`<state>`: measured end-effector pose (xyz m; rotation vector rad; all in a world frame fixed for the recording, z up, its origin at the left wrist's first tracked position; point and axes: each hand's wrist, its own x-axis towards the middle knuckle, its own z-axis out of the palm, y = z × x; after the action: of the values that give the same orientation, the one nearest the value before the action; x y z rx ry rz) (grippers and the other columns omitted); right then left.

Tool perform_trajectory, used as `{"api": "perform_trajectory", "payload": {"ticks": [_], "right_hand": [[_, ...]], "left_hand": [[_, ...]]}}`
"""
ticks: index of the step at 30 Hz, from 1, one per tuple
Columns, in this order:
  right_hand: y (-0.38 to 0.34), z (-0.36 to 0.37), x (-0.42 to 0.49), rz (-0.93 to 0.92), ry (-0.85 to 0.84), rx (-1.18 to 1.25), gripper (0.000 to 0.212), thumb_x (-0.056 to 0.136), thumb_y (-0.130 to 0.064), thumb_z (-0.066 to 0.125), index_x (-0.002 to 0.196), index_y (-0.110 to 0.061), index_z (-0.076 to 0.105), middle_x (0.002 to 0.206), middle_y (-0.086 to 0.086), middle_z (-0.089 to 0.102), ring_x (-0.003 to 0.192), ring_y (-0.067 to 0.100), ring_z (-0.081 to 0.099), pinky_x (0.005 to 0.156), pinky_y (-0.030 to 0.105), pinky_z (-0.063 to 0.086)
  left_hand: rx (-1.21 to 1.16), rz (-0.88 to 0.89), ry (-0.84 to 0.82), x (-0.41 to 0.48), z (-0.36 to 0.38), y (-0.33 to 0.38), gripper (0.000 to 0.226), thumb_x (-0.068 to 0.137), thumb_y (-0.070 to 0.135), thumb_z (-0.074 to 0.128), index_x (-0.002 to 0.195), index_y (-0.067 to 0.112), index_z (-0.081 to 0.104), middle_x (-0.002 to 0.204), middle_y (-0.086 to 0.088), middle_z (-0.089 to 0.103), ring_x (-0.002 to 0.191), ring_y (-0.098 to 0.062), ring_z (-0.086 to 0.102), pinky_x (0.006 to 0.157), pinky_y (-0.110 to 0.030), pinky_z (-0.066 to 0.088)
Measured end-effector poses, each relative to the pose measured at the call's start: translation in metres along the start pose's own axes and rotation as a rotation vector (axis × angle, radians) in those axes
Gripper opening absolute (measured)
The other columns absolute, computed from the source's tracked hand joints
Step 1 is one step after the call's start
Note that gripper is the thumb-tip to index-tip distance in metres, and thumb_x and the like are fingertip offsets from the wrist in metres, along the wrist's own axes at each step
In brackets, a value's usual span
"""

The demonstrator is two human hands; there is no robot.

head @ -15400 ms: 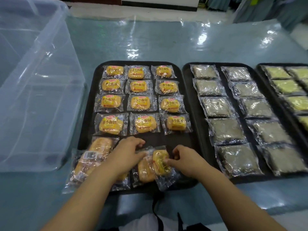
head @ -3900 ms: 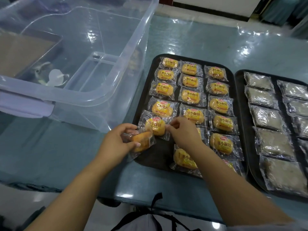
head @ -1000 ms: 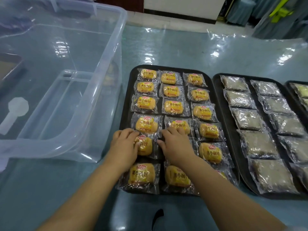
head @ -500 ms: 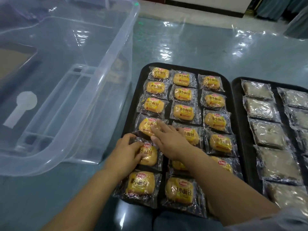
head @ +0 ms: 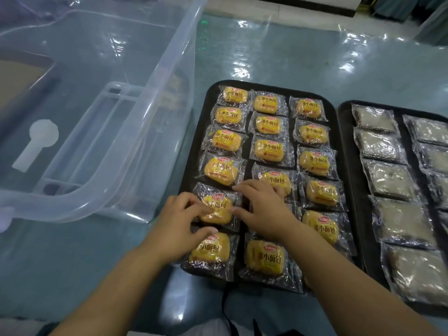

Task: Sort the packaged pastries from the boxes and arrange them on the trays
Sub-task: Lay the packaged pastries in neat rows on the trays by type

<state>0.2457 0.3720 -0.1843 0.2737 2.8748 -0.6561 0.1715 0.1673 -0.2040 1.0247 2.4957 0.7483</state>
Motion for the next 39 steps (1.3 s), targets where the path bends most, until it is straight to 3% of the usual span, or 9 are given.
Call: {"api": "perform_trajectory", "payload": {"ticks": [3,7,9,13,20,25,32,36,39], "right_hand": [[-0.007,0.008,-0.021,-0.021,-0.105,-0.055,0.073,0.080,-0.064,0.056,0.142,-0.034,0.031,0.144,-0.010,0.030,0.133,0.014,0.021,0.103,0.036,0.015],[-0.016,0.022,-0.034,-0.003,-0.204,-0.183,0.089,0.072,-0.069,0.058,0.145,-0.032,0.021,0.150,-0.002,0.014,0.138,0.025,0.010,0.110,0.051,0.010],[-0.019,0.027,-0.035,0.014,-0.206,-0.216,0.091,0.072,-0.067,0.060,0.145,-0.032,0.018,0.151,0.000,0.010,0.139,0.028,0.008,0.109,0.052,0.009],[-0.022,0.031,-0.034,0.040,-0.148,-0.230,0.089,0.073,-0.065,0.062,0.144,-0.031,0.020,0.151,0.003,0.012,0.138,0.029,0.010,0.108,0.052,0.011],[-0.011,0.021,-0.053,0.111,-0.071,-0.101,0.088,0.074,-0.064,0.063,0.145,-0.032,0.023,0.150,-0.004,0.018,0.137,0.020,0.013,0.109,0.042,0.012],[0.015,0.007,-0.083,0.247,-0.075,-0.106,0.093,0.072,-0.057,0.069,0.147,-0.038,0.016,0.155,-0.009,0.010,0.141,0.018,0.005,0.112,0.045,0.006],[0.039,0.007,-0.106,0.372,-0.165,-0.143,0.105,0.075,-0.058,0.065,0.150,-0.035,-0.006,0.158,-0.007,-0.013,0.145,0.017,-0.010,0.113,0.051,-0.002],[0.037,0.013,-0.103,0.352,-0.236,-0.154,0.101,0.081,-0.058,0.059,0.150,-0.028,-0.008,0.158,-0.004,-0.016,0.145,0.016,-0.013,0.116,0.054,-0.001],[0.039,0.017,-0.097,0.325,-0.241,-0.146,0.101,0.082,-0.060,0.057,0.150,-0.026,-0.009,0.158,-0.004,-0.017,0.145,0.016,-0.014,0.116,0.053,-0.001]], "left_hand": [[0.015,-0.019,-0.142,-0.012,0.002,-0.005,0.077,0.051,0.084,0.048,0.118,0.046,0.052,0.114,0.020,0.031,0.107,-0.003,0.024,0.091,-0.020,0.025],[0.129,-0.003,-0.219,-0.020,0.005,-0.013,0.099,0.040,0.091,0.044,0.125,0.042,0.048,0.119,0.016,0.027,0.112,-0.009,0.022,0.102,-0.031,0.026],[0.174,-0.008,-0.230,-0.021,0.006,-0.011,0.094,0.045,0.087,0.045,0.126,0.041,0.048,0.121,0.015,0.028,0.115,-0.011,0.023,0.103,-0.032,0.024],[0.205,-0.031,-0.195,-0.021,0.009,-0.005,0.073,0.063,0.068,0.068,0.126,0.039,0.048,0.123,0.012,0.031,0.118,-0.013,0.024,0.104,-0.032,0.022],[0.197,-0.004,-0.135,-0.017,0.008,0.004,0.064,0.069,0.067,0.062,0.124,0.037,0.051,0.121,0.012,0.036,0.113,-0.011,0.028,0.098,-0.029,0.027],[0.160,0.102,-0.177,-0.009,0.015,0.023,0.064,0.073,0.069,0.054,0.126,0.034,0.051,0.125,0.012,0.038,0.120,-0.013,0.028,0.098,-0.027,0.024],[0.305,0.253,-0.335,0.011,0.041,0.058,0.073,0.085,0.066,0.040,0.147,0.036,0.016,0.155,0.011,0.009,0.142,-0.019,0.004,0.115,-0.043,0.011],[0.429,0.279,-0.411,0.017,0.053,0.067,0.076,0.088,0.064,0.036,0.149,0.034,0.002,0.157,0.009,-0.012,0.144,-0.023,-0.009,0.115,-0.045,0.000],[0.461,0.253,-0.408,0.019,0.054,0.064,0.078,0.088,0.064,0.038,0.150,0.033,0.001,0.157,0.009,-0.016,0.144,-0.024,-0.010,0.115,-0.045,-0.001]]}}
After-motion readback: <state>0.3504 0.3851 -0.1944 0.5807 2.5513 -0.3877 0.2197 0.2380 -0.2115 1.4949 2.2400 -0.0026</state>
